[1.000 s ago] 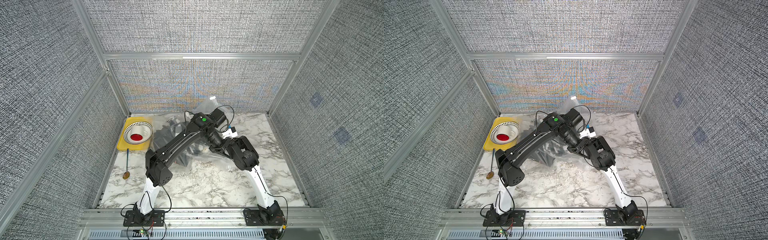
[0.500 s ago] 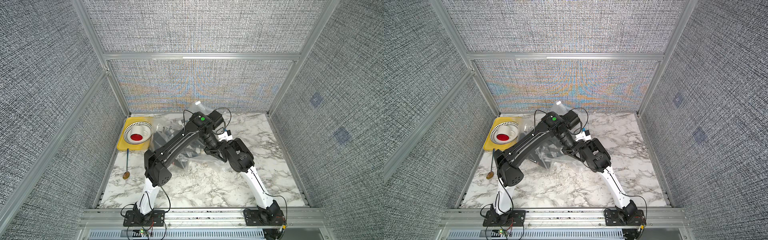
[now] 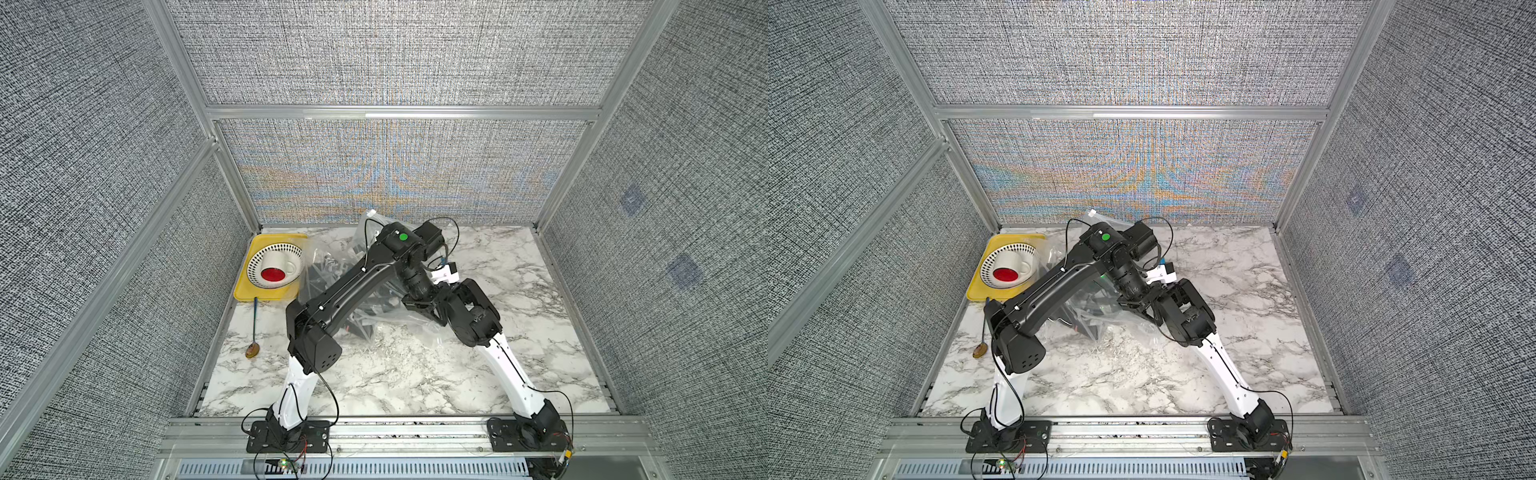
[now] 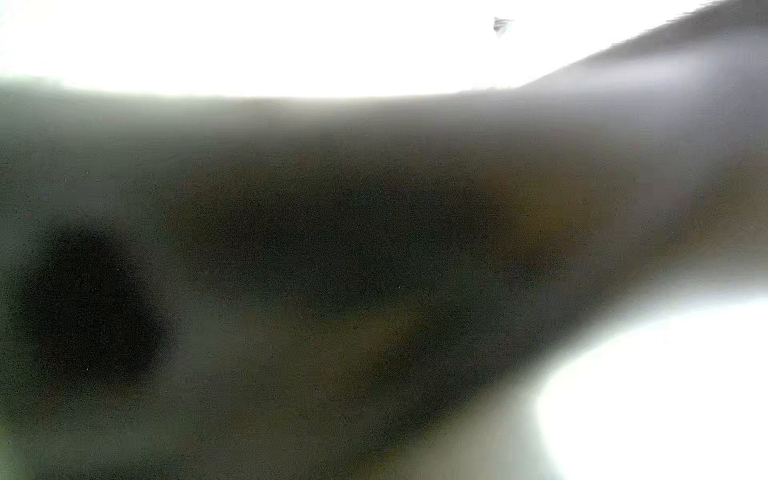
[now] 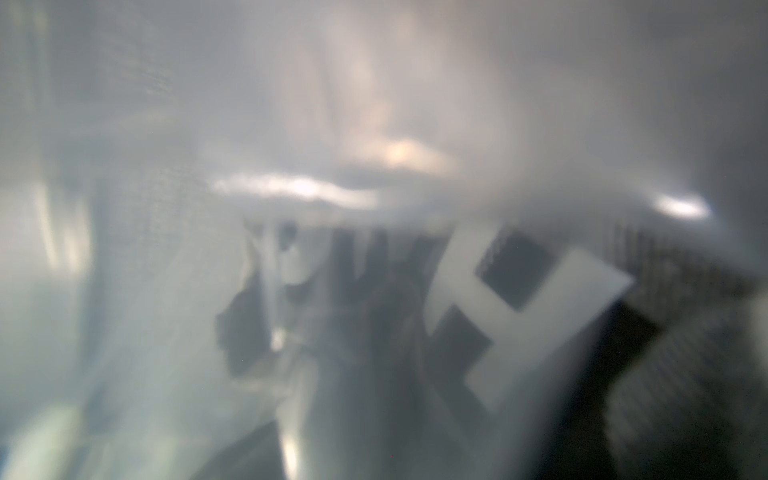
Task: Place the folded shirt into the vacuum bag
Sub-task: Place the shirt in the vacuum bag.
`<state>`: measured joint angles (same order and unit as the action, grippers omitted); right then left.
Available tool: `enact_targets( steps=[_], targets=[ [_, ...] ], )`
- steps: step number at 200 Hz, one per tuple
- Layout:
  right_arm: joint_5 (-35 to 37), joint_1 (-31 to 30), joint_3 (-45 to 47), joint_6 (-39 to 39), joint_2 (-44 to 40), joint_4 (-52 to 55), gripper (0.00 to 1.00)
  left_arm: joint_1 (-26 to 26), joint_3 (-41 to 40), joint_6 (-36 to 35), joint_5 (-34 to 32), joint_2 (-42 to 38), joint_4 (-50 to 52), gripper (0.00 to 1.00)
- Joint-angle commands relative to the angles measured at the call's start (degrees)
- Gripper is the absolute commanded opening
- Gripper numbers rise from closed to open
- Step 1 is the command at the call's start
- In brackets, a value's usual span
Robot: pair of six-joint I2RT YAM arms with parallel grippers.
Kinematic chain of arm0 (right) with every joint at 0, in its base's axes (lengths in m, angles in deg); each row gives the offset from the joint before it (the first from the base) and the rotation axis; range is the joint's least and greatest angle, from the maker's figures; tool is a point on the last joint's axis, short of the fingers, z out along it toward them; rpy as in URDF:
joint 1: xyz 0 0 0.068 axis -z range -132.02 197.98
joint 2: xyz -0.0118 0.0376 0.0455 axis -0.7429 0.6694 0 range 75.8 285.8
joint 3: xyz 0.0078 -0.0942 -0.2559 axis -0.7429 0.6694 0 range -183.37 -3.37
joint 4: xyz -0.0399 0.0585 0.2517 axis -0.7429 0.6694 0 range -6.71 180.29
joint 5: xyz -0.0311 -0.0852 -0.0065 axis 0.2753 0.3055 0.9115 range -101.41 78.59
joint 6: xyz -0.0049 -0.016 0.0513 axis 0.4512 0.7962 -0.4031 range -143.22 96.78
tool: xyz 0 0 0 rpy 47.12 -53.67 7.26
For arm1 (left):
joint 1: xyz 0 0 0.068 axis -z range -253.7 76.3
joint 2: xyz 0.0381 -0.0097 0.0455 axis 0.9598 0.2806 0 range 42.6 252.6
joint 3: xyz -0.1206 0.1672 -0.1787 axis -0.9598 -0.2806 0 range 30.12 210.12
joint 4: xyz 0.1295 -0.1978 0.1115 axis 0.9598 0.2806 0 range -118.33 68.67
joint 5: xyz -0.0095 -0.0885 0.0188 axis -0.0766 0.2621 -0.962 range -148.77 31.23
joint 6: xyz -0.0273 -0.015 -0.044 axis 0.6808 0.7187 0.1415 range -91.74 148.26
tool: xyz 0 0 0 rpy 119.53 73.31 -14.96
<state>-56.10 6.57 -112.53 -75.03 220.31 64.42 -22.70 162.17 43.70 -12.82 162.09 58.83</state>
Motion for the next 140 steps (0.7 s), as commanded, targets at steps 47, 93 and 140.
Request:
enact_targets(
  steps=[47,93,140],
  targets=[
    [-1.3,1.0,16.5,2.1,-13.3,-5.1,0.56,1.6,1.6,1.6,12.5,2.3,-61.7,0.00],
    [-2.6,3.9,28.1,-1.1,-18.7,-15.1,0.71,1.6,2.5,0.8,12.3,3.1,-60.4,0.00],
    [-6.2,4.6,35.1,0.6,-23.1,-17.5,0.79,1.3,2.1,-2.9,9.4,2.0,-56.3,0.00]
  ],
)
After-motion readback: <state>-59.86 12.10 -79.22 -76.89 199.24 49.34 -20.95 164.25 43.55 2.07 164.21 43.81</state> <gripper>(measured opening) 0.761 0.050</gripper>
